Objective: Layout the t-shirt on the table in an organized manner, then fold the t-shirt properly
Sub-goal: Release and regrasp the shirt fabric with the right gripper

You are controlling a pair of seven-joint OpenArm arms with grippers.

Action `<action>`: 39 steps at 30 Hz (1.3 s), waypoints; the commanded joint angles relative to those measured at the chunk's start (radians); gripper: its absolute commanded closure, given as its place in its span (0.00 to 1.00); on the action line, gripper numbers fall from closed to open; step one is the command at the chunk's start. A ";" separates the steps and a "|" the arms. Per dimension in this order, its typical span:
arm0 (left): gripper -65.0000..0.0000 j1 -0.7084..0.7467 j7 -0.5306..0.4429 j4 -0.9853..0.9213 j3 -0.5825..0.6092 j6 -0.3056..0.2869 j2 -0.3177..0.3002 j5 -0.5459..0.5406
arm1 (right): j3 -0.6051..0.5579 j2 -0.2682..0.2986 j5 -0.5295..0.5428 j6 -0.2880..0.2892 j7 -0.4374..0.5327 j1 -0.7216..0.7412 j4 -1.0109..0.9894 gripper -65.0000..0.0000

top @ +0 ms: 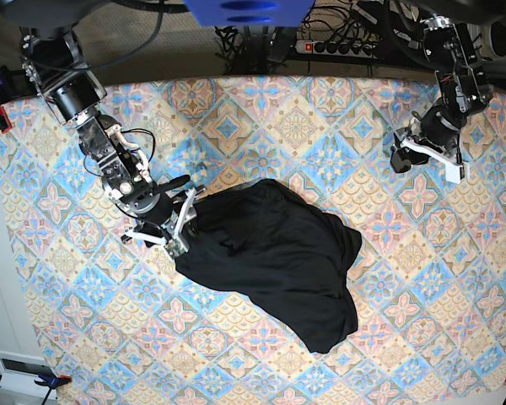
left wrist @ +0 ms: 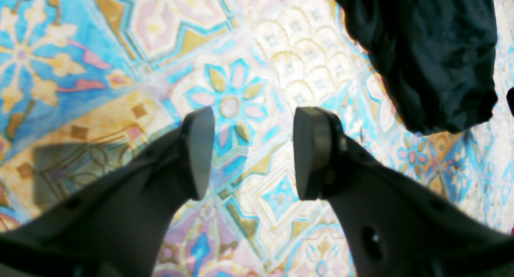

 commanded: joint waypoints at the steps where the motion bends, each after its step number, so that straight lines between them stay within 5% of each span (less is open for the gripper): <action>1: 0.52 -0.002 -0.015 0.018 -0.006 -0.006 -0.009 -0.016 | -0.012 0.007 -0.022 0.000 0.019 0.017 0.019 0.62; 15: 0.52 0.018 -0.021 0.018 -0.002 -0.006 -0.008 -0.016 | -0.108 0.007 -0.083 0.002 0.018 -0.090 0.372 0.62; 22: 0.52 0.019 -0.019 0.018 -0.007 -0.006 -0.008 -0.016 | -0.250 0.001 -0.159 0.002 -0.004 -0.044 0.320 0.62; 27: 0.52 0.019 -0.018 0.018 -0.007 -0.006 -0.008 -0.018 | -0.362 -0.052 -0.225 0.002 -0.004 0.010 0.248 0.62; 39: 0.52 0.033 -0.021 0.018 -0.009 -0.006 -0.009 -0.018 | -0.451 -0.148 -0.240 0.002 -0.001 0.094 0.127 0.62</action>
